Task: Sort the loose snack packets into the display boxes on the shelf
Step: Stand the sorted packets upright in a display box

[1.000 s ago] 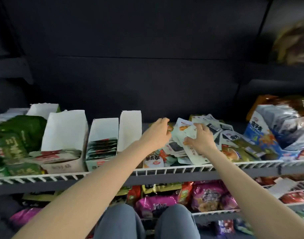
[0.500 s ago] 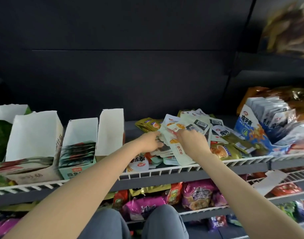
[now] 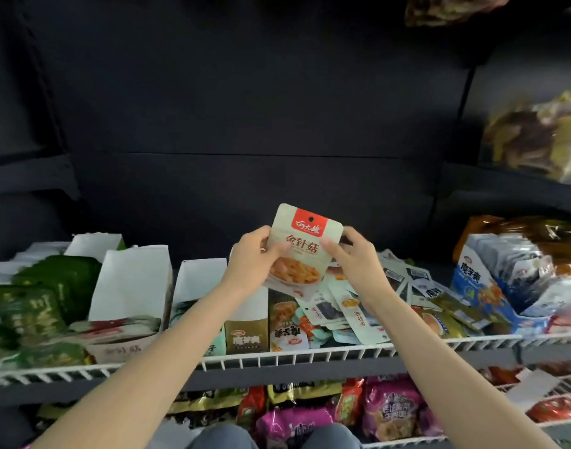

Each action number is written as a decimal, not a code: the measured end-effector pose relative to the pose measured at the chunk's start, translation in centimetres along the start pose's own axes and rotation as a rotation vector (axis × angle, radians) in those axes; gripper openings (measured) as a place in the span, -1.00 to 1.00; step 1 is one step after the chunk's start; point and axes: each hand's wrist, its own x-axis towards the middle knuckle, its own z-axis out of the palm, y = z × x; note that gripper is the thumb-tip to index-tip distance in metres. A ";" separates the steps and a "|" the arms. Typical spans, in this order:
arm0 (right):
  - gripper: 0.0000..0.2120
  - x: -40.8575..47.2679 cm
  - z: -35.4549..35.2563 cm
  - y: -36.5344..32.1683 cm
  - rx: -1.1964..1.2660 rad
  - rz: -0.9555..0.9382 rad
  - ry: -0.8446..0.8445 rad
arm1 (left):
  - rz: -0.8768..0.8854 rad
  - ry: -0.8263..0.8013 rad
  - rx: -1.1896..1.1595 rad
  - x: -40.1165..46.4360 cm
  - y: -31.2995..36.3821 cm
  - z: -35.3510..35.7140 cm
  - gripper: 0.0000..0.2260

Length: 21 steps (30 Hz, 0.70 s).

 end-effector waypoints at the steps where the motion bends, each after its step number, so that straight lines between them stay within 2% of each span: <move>1: -0.82 -0.1 1.0 -0.5 -0.012 0.012 -0.051 | 0.006 0.035 0.011 -0.6 -0.1 -1.3 -0.85; 6: -0.88 -0.6 7.6 -3.2 -0.072 -0.042 -0.244 | 0.020 0.173 0.001 -3.7 -1.6 -8.8 -0.87; 14: -0.79 -1.8 19.0 -5.8 -0.089 -0.160 -0.318 | -0.026 0.315 0.028 -8.0 -4.8 -18.7 -0.86; 18: -0.80 -2.1 21.9 -5.1 -0.176 -0.182 -0.326 | -0.078 0.307 0.199 -9.5 -6.8 -21.0 -0.89; 21: -0.84 -2.1 22.9 -3.8 -0.347 -0.214 -0.359 | -0.065 0.382 0.401 -10.2 -7.3 -21.8 -0.82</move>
